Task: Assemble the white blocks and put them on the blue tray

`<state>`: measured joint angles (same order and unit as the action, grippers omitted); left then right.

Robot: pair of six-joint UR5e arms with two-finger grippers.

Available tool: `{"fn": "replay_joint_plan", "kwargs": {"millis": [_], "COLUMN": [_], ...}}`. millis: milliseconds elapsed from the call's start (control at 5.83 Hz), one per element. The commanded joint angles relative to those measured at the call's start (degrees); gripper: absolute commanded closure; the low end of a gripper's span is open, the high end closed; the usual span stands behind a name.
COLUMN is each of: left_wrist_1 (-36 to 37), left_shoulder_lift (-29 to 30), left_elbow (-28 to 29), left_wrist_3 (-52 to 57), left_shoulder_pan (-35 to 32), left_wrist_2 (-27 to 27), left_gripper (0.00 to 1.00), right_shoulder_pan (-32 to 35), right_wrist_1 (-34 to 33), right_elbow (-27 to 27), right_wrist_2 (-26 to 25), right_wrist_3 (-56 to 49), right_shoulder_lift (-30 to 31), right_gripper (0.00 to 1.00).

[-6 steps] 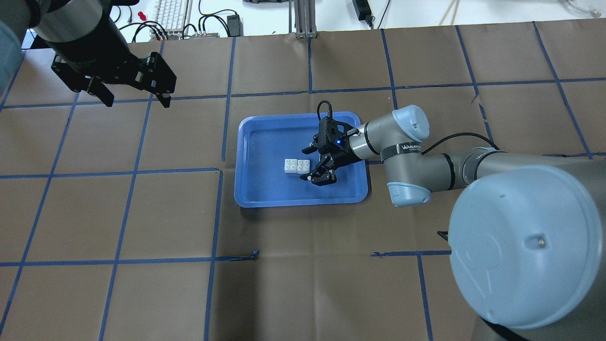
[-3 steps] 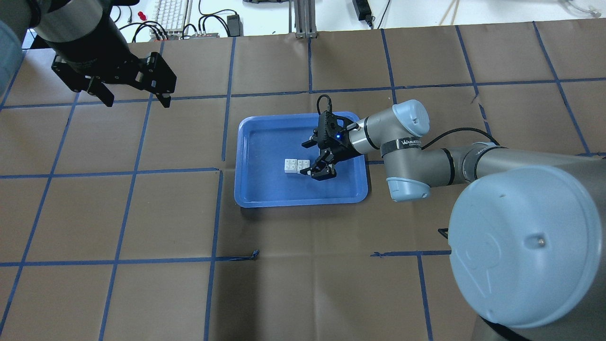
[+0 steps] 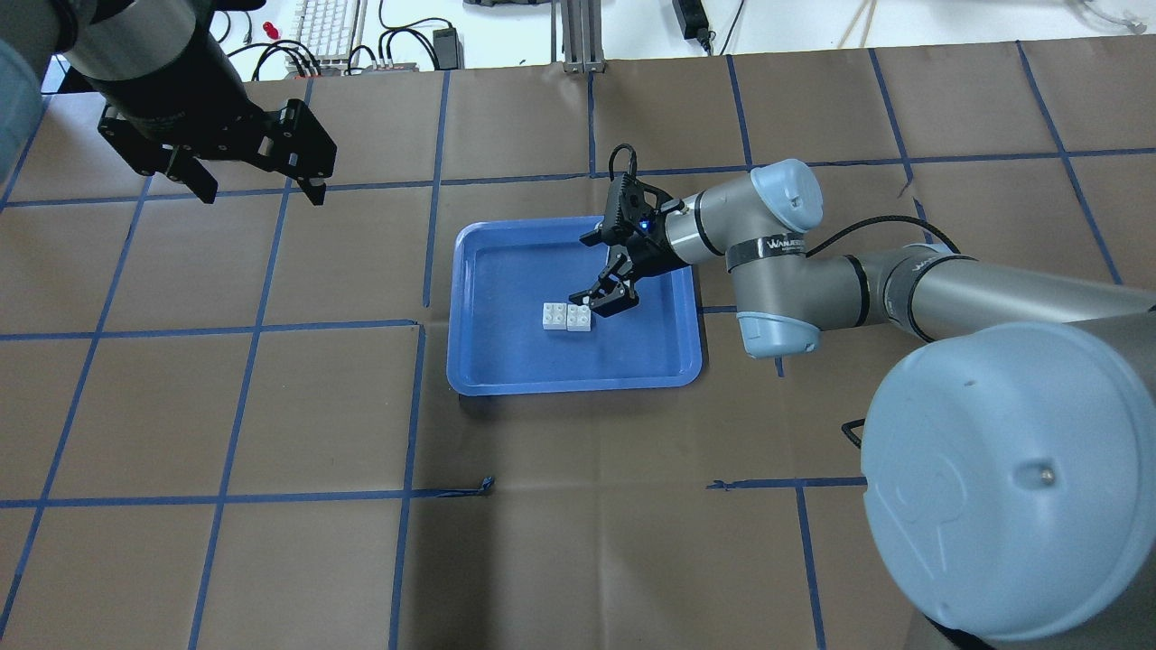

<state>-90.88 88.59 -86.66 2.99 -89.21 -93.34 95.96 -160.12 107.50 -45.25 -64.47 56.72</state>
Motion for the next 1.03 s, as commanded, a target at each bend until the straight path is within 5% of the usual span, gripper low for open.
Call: {"fn": "replay_joint_plan", "kwargs": {"millis": [0,857], "left_wrist_1": [0.0,0.1], "left_shoulder_lift": [0.0,-0.1], "left_elbow": [0.0,0.0], "left_wrist_3": [0.0,0.0], "left_shoulder_pan": [0.0,0.0], "left_wrist_2": [0.0,0.0], "left_gripper": [0.01,0.01], "right_shoulder_pan": [-0.5,-4.5], "right_wrist_1": [4.8,39.9], "right_elbow": [-1.6,-3.1], "right_wrist_2": [-4.0,-28.2], "right_wrist_3": [3.0,11.5], "right_shoulder_lift": [3.5,20.6], "right_gripper": [0.00,0.00]}}
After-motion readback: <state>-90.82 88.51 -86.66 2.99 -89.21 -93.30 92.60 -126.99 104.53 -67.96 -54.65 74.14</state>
